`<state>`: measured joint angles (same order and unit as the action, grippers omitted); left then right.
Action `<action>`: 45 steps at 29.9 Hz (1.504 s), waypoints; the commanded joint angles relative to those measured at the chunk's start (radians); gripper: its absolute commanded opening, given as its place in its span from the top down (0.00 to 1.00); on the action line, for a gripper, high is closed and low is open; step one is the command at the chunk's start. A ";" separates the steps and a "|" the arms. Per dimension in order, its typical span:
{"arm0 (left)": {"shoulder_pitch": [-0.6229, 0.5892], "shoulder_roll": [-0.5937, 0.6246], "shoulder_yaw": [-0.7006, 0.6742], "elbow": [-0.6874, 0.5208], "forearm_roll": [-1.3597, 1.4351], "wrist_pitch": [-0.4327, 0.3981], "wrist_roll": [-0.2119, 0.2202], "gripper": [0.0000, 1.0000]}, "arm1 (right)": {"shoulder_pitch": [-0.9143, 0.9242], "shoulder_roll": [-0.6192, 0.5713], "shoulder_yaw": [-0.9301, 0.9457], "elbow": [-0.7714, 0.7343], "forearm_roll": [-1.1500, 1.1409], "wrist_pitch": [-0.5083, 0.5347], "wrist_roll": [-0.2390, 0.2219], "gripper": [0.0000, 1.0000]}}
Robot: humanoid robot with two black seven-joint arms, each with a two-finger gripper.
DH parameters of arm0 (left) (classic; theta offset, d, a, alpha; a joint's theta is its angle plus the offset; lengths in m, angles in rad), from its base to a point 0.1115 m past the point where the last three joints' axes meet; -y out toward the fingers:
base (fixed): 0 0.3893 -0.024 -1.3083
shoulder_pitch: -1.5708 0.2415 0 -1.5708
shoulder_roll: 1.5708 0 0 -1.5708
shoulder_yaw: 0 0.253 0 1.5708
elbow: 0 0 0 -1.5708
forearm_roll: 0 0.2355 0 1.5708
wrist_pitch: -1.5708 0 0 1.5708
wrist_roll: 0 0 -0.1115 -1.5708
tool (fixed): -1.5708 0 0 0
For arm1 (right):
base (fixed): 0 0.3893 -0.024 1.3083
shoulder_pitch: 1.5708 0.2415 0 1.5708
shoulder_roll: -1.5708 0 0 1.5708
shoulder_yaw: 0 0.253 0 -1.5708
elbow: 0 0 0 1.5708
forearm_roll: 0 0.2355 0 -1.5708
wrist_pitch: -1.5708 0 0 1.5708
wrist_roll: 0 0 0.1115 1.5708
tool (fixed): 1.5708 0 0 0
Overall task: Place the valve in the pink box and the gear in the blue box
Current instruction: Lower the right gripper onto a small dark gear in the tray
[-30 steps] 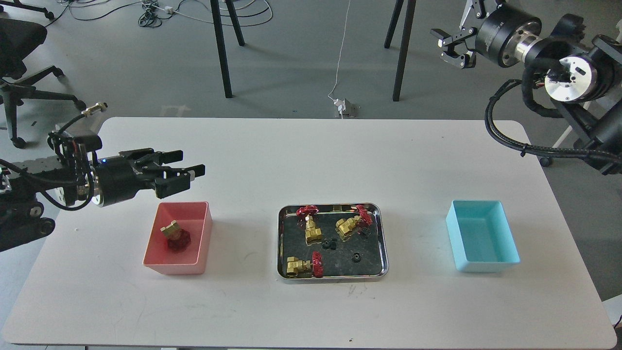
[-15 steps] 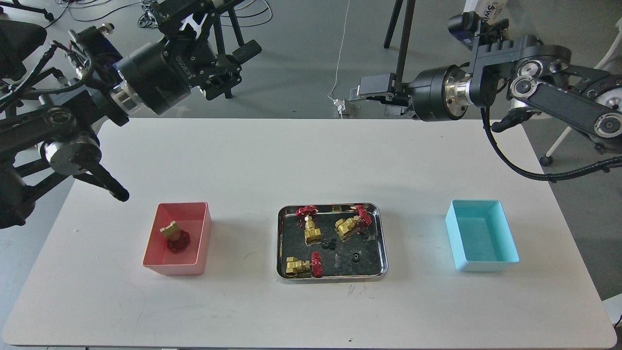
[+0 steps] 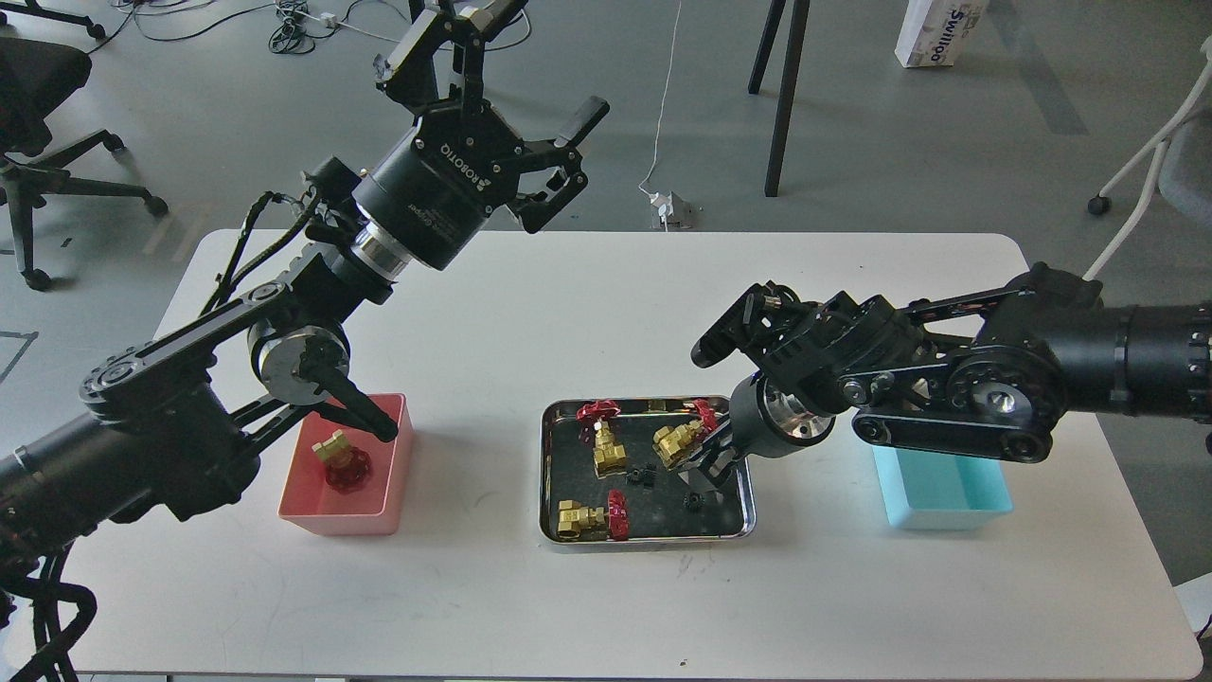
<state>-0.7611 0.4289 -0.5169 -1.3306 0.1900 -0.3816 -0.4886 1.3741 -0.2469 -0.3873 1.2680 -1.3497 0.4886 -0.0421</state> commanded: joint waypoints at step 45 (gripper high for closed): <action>0.080 -0.071 0.000 0.013 0.089 0.000 0.000 0.01 | -0.107 0.207 -0.120 -0.220 -0.002 0.000 -0.007 0.57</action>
<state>-0.6812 0.3561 -0.5171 -1.3201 0.2791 -0.3820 -0.4887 1.2694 -0.0400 -0.5077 1.0472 -1.3515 0.4887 -0.0492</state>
